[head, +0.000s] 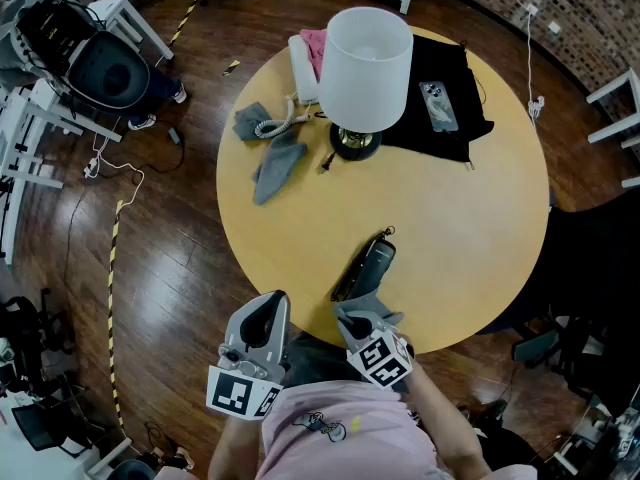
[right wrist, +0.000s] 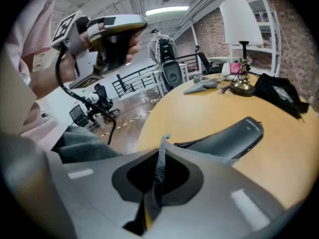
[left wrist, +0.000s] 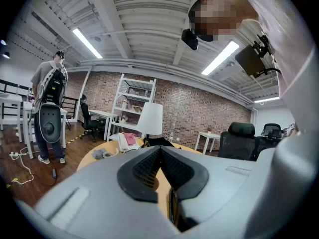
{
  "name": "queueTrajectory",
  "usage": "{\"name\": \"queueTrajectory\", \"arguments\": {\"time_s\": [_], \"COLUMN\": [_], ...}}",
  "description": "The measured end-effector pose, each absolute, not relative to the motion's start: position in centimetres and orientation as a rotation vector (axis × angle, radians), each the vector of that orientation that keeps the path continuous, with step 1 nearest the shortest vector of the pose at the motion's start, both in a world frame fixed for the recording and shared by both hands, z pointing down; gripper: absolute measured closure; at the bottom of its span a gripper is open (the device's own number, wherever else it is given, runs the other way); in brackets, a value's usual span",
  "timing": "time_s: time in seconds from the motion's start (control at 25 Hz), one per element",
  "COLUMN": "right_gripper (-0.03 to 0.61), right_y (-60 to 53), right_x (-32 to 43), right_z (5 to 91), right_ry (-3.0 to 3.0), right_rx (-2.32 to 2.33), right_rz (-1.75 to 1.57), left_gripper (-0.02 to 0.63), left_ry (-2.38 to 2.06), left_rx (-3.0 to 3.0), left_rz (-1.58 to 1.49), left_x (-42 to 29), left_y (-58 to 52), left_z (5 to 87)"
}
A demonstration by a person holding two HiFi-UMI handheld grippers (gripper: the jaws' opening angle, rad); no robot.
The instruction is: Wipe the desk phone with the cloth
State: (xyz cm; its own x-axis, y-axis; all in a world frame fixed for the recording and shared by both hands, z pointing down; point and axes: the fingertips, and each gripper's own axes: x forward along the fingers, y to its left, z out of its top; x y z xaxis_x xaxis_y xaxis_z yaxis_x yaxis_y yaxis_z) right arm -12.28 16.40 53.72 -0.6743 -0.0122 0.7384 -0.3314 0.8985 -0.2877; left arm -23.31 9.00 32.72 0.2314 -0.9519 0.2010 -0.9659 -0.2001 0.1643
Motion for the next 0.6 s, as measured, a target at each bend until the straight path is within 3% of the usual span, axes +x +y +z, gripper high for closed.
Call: {"name": "queueTrajectory", "arguments": {"time_s": [0.32,0.52,0.6], "right_gripper": [0.572,0.574,0.573], "right_y": [-3.7,6.1,11.9], "right_x": [-8.1,-10.8,-10.4], "right_z": [50.2,52.2,52.8], "right_ry": [-2.301,-2.301,-2.290], "right_rx": [0.848,0.474,0.321], "right_rz": [0.632,0.800,0.844], "left_gripper": [0.575,0.438,0.427], "left_ry": [-1.705,-1.629,-1.598], "left_rx": [2.305,2.317,2.329], "left_rz": [0.207,0.266,0.320], "left_x": [-20.2,-17.7,-16.4], "left_y": [8.5,7.1,6.4], "left_z": [34.7,36.1,37.0]}}
